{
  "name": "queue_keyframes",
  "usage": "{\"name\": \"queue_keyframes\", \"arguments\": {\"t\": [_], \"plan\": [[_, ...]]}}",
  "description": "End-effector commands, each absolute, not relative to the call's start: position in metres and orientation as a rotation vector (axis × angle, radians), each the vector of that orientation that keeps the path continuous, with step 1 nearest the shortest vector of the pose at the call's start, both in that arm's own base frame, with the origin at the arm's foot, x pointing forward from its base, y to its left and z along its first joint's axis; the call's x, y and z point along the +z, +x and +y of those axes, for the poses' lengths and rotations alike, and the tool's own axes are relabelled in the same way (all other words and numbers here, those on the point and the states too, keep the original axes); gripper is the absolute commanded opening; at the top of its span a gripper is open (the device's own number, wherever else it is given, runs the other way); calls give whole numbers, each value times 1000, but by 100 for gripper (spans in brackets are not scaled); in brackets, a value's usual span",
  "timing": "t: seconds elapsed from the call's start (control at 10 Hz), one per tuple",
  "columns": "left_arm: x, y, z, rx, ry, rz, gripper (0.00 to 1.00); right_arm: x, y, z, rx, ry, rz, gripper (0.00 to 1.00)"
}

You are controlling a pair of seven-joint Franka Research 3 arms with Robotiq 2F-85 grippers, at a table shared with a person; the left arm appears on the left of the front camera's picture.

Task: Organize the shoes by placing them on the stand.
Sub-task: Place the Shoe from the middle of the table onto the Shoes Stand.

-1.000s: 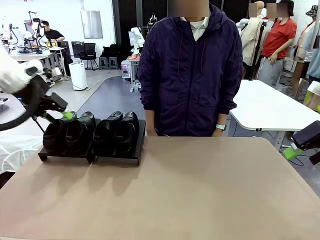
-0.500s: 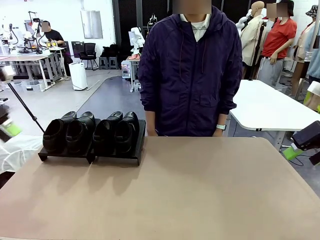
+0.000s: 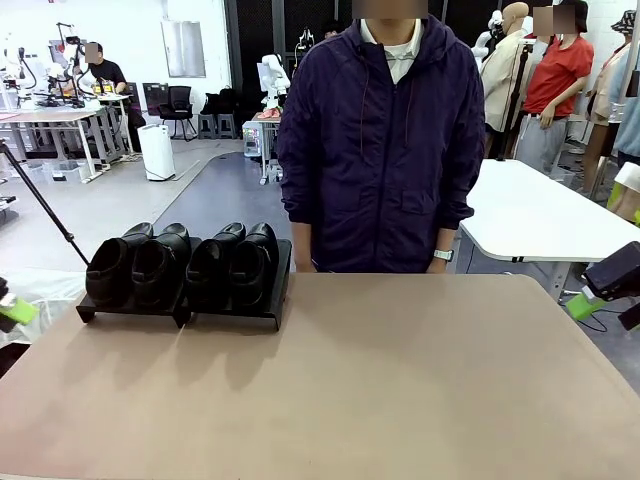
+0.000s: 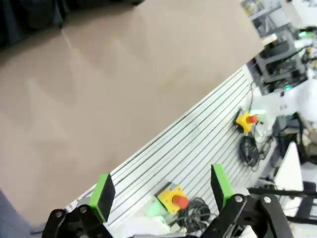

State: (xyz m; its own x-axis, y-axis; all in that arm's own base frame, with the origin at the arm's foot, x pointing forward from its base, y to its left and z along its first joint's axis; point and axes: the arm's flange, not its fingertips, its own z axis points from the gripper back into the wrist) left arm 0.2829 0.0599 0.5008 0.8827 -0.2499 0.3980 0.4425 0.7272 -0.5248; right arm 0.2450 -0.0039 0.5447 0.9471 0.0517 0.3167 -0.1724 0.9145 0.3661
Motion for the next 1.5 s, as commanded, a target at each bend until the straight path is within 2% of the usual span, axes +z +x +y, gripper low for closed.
{"name": "queue_keyframes", "arguments": {"t": [0.0,0.1,1.4], "plan": [[487,318,71,-292,-714,-235,100,542,244,-4,120,408,-309,100],[501,283,60,-388,-653,-312,100,542,244,-4,120,408,-309,100],[501,283,60,-388,-653,-312,100,542,244,-4,120,408,-309,100]]}}
